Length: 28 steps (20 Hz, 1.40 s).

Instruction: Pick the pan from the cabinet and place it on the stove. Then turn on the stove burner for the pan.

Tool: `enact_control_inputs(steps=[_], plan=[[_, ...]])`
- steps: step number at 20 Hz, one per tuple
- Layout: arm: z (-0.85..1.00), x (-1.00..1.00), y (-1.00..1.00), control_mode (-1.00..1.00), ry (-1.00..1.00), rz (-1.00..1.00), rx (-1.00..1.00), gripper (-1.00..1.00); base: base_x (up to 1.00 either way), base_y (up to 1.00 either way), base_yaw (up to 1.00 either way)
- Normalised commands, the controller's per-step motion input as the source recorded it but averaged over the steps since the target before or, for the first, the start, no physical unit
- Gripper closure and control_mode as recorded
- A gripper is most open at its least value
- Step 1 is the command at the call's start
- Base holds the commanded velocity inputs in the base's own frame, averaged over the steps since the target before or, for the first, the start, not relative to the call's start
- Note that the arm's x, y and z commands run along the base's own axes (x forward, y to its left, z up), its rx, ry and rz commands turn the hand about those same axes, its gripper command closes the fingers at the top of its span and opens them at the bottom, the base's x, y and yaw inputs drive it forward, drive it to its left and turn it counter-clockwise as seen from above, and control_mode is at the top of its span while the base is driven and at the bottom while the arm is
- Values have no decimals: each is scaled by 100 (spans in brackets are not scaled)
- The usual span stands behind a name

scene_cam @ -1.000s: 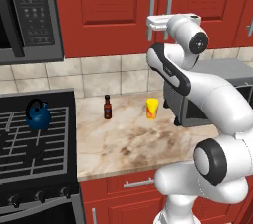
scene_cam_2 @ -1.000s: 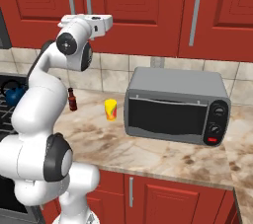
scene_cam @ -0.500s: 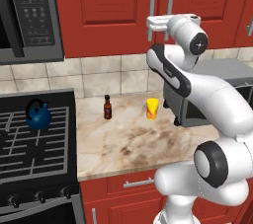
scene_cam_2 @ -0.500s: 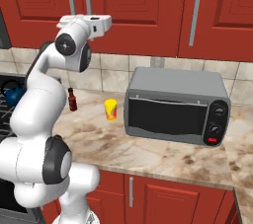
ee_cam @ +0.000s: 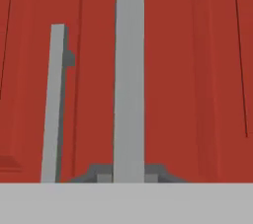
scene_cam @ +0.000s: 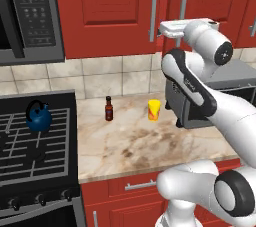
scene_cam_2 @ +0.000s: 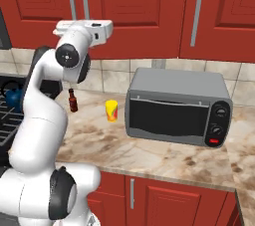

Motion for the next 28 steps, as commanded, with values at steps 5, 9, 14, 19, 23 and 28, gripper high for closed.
enact_control_inputs(steps=[5,9,14,19,23,28], plan=[[-2,-85,-57,-100,0,0,0,100,0,0,0],[-5,-80,-70,-100,0,0,1,100,0,0,0],[-13,-74,-73,-100,0,0,2,100,0,0,0],[-6,-63,-62,-100,0,0,1,-100,0,0,0],[-2,-30,0,-100,-1,0,-5,-100,0,0,0],[-1,-3,7,-100,0,-1,-7,-100,0,0,0]])
